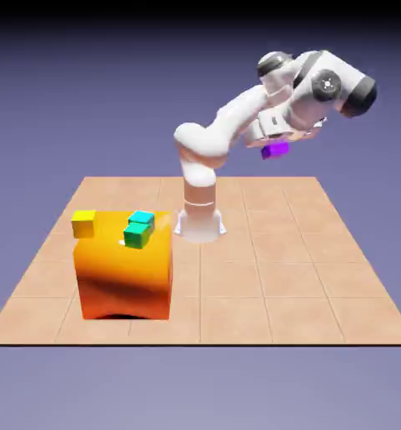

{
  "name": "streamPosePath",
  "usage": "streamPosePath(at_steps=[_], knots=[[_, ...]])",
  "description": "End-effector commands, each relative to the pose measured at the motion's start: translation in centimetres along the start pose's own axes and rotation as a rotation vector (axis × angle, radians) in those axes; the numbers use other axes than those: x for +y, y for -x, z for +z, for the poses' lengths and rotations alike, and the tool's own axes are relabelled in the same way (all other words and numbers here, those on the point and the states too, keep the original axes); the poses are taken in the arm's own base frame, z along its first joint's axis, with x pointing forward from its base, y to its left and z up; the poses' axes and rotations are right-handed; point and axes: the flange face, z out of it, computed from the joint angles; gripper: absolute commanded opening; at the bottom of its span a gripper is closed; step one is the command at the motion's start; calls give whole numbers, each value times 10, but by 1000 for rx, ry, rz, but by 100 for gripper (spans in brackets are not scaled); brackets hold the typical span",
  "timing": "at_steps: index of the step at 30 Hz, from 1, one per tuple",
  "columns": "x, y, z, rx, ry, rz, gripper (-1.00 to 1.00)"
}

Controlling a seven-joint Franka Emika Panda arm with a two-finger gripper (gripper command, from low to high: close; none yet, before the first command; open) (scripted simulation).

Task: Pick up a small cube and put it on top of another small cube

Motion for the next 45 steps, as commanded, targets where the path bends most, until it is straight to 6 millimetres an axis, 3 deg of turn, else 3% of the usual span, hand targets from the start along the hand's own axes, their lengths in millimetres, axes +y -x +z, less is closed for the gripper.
streamPosePath(at_steps=[1,5,9,14,19,26,35,42,44,45], knots=[[15,4,-5,18,-7,-10,-100],[72,7,-18,68,-33,-47,-100],[125,-10,-24,90,-47,-77,-100],[178,-55,-21,83,-39,-107,-100],[211,-117,-7,48,8,-130,-100],[227,-215,27,-26,149,-154,-100],[216,-326,85,-127,457,-176,-100],[205,-388,125,-186,782,-186,-100],[205,-389,125,-187,787,-186,-100],[215,-391,143,-187,788,-185,-100]])
